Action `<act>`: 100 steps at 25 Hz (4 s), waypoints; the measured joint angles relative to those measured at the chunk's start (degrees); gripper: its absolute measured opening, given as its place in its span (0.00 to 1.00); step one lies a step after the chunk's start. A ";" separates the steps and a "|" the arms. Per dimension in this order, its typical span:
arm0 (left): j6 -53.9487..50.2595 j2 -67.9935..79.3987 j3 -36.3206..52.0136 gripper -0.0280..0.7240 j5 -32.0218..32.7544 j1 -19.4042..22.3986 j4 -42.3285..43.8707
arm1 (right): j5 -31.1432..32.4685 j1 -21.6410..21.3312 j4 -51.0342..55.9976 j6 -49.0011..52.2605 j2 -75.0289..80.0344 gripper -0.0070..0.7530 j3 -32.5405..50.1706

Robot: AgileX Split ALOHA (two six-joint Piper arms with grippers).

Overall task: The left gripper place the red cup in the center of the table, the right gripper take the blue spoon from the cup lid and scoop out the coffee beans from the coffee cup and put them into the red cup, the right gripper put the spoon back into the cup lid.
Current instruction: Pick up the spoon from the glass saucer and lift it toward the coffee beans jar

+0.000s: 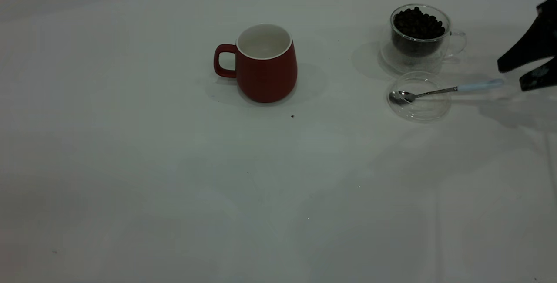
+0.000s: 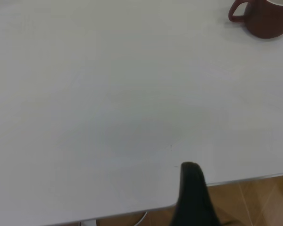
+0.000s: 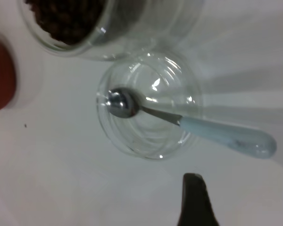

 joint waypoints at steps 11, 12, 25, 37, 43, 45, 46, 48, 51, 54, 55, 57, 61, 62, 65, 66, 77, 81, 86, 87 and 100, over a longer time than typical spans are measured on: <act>0.00 0.00 0.00 0.82 0.00 0.00 0.00 | 6.18 -2.82 7.80 -7.74 5.20 0.72 -1.87; 0.00 0.00 0.00 0.82 0.00 0.00 0.00 | 6.78 -2.82 7.95 -7.79 5.37 0.72 -2.28; 0.00 0.00 0.00 0.82 0.00 0.00 0.00 | 11.93 -2.91 11.68 -10.19 9.74 0.70 -3.50; 0.00 0.00 0.00 0.82 0.00 0.00 0.00 | 11.83 -2.91 14.10 -11.83 9.80 0.69 -3.56; 0.00 0.00 0.00 0.82 0.00 0.00 0.00 | 11.76 -2.91 16.26 -12.27 12.18 0.69 -3.59; 0.00 0.00 0.00 0.82 0.00 0.00 0.00 | 11.76 -2.84 17.57 -12.95 12.74 0.69 -3.59; 0.00 0.00 0.00 0.82 0.00 0.00 0.00 | 11.76 -2.79 17.96 -13.22 13.07 0.69 -3.59; 0.00 0.00 0.00 0.82 0.00 0.00 0.00 | 11.82 -2.57 18.67 -13.60 13.48 0.69 -3.59; 0.00 0.00 0.00 0.82 0.00 0.00 0.00 | 11.82 -1.74 19.22 -14.43 14.17 0.69 -3.59; 0.00 0.00 0.00 0.82 0.00 0.00 0.00 | 11.96 -0.93 20.30 -15.45 14.69 0.69 -3.63; 0.00 0.00 0.00 0.82 0.00 0.00 0.00 | 11.96 -0.76 20.79 -15.80 14.83 0.69 -3.63; 0.00 0.00 0.00 0.82 0.00 0.00 0.00 | 11.96 -0.51 21.16 -16.45 14.87 0.69 -3.66; 0.00 0.00 0.00 0.82 0.00 0.00 0.00 | 12.78 -0.50 22.30 -17.75 14.87 0.69 -3.66; 0.00 0.00 0.00 0.82 0.00 0.00 0.00 | 12.91 -0.50 22.42 -18.02 14.87 0.69 -3.70; 0.00 0.00 0.00 0.82 0.00 0.00 0.00 | 13.05 -0.50 23.21 -18.27 14.87 0.69 -3.70; 0.00 0.00 0.00 0.82 0.00 0.00 0.00 | 13.05 -0.50 23.56 -18.33 14.87 0.69 -3.70; 0.00 0.00 0.00 0.82 0.00 0.00 0.00 | 13.07 -0.50 23.83 -18.69 14.87 0.66 -3.70; 0.00 0.00 0.00 0.82 0.00 0.00 0.00 | 13.07 -0.50 23.83 -18.68 14.87 0.55 -3.70; 0.00 0.00 0.00 0.82 0.00 0.00 0.00 | 13.07 -0.50 23.83 -18.68 14.87 0.41 -3.70; 0.00 0.00 0.00 0.82 0.00 0.00 0.00 | 13.07 -0.50 23.83 -18.68 14.87 0.39 -3.70; 0.00 0.00 0.00 0.82 0.00 0.00 0.00 | 15.55 -0.50 23.06 -18.47 14.87 0.15 -3.70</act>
